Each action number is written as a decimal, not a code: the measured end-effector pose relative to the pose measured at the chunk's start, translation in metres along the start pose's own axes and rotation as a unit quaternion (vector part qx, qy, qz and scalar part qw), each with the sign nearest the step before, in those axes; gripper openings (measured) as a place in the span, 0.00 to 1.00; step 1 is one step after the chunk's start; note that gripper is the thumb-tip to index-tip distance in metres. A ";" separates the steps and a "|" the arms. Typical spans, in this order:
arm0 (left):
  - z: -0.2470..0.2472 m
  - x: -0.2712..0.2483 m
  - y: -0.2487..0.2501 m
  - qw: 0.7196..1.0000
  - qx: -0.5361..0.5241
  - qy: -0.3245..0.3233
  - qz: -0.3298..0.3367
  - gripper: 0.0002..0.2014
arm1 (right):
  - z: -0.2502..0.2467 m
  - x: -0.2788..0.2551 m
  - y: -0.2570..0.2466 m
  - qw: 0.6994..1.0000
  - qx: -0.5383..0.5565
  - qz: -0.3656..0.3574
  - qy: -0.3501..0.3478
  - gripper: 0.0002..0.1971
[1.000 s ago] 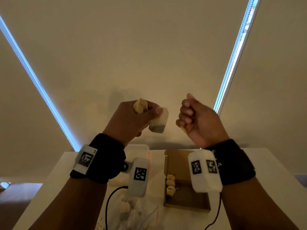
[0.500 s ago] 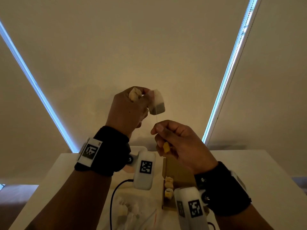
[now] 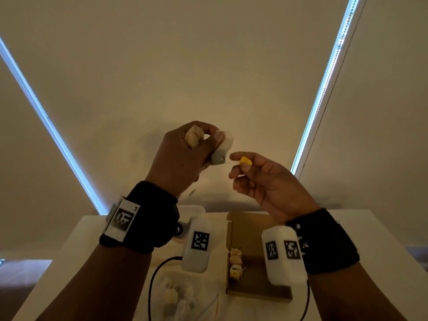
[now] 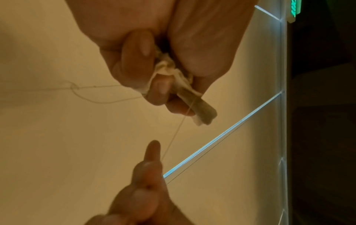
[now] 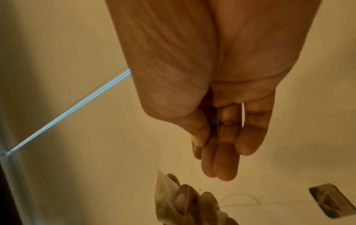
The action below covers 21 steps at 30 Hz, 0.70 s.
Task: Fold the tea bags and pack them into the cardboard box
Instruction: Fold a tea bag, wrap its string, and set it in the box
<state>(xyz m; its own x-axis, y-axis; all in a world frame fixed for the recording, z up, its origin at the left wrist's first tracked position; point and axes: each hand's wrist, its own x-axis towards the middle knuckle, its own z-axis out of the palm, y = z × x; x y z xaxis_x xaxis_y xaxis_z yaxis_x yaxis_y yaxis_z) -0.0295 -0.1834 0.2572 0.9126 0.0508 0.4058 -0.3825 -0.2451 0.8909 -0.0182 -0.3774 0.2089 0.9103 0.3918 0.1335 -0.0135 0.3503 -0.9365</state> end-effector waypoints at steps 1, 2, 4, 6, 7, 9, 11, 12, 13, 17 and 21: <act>0.001 -0.001 0.000 1.000 0.011 -0.014 0.011 0.05 | 0.000 0.004 -0.006 1.000 -0.004 0.003 0.006 0.13; 0.002 -0.002 0.000 0.999 0.021 -0.028 0.023 0.05 | 0.000 0.008 -0.011 1.000 -0.010 0.007 0.011 0.13; 0.005 -0.005 0.001 0.997 0.044 -0.050 0.040 0.04 | -0.001 0.014 -0.023 0.999 -0.041 0.015 0.016 0.16; 0.006 -0.005 0.000 0.995 0.062 -0.061 0.045 0.03 | 0.000 0.018 -0.032 0.995 -0.099 0.013 0.021 0.16; 0.006 -0.005 -0.002 0.995 0.069 -0.061 0.046 0.03 | 0.001 0.019 -0.035 0.991 -0.131 0.009 0.026 0.14; 0.006 -0.003 -0.007 0.993 0.093 -0.049 0.048 0.04 | 0.003 0.022 -0.038 0.981 -0.185 -0.005 0.051 0.11; 0.006 -0.001 -0.010 0.992 0.111 -0.040 0.049 0.05 | 0.006 0.023 -0.038 0.972 -0.215 -0.030 0.086 0.10; 0.006 -0.001 -0.011 0.991 0.121 -0.038 0.050 0.06 | 0.008 0.023 -0.037 0.969 -0.220 -0.042 0.101 0.09; 0.006 0.000 -0.011 0.989 0.135 -0.036 0.051 0.07 | 0.010 0.021 -0.036 0.967 -0.223 -0.054 0.113 0.08; 0.006 0.003 -0.014 0.977 0.197 -0.009 0.076 0.10 | 0.018 0.014 -0.025 0.958 -0.233 -0.083 0.148 0.06; 0.010 0.002 -0.012 0.978 0.186 0.007 0.095 0.11 | 0.026 0.007 -0.014 0.967 -0.185 -0.067 0.164 0.06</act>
<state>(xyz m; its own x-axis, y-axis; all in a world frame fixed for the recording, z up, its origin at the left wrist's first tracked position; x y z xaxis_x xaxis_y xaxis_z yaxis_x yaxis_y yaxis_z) -0.0213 -0.1900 0.2450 0.8273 -0.0171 0.5615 -0.4633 -0.5859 0.6648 -0.0221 -0.3569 0.2314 0.9768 0.0515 0.2077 0.2065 0.0266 -0.9781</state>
